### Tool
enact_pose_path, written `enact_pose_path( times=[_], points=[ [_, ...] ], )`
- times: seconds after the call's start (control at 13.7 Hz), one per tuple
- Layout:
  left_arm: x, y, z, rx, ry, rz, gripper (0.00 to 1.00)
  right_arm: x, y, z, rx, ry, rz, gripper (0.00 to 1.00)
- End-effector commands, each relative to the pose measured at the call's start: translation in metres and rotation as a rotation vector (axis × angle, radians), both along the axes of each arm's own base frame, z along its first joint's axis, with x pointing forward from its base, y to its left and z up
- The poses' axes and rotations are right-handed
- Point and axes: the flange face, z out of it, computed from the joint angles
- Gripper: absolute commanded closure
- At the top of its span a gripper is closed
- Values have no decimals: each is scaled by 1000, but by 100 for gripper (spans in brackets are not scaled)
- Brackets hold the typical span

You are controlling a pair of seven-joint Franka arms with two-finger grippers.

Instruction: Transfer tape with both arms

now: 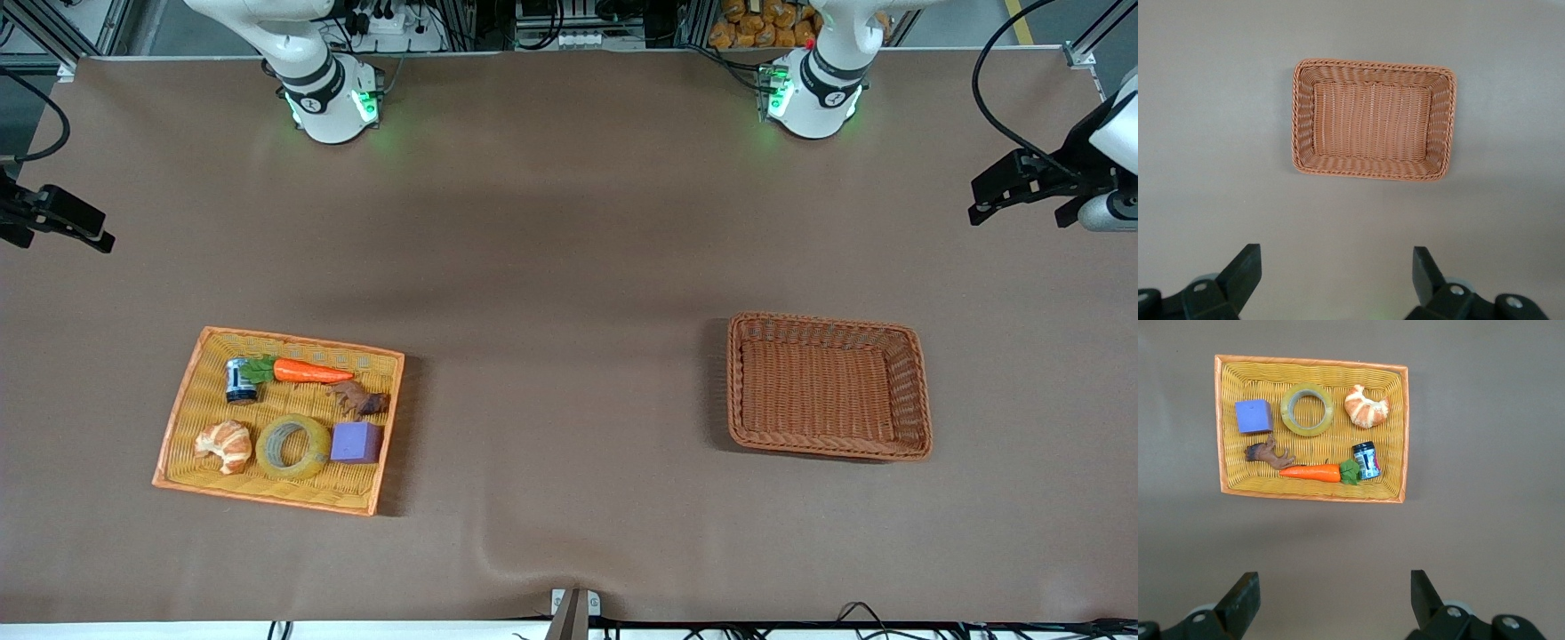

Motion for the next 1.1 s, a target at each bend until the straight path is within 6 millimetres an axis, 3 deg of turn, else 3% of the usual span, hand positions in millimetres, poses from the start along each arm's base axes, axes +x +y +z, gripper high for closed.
enact_pose_path(
  times=[0.0,0.66,1.02],
  points=[
    [-6,2,7,-21,3,-15,0,-11,1,4,-15,13,-4,0],
    [-5,12,7,-9,4,3,0,-15,-8,-3,-14,67,-45,0],
    [-13,9,9,-11,18,7,0,-11,-6,-10,-12,80,-38,0]
  ],
)
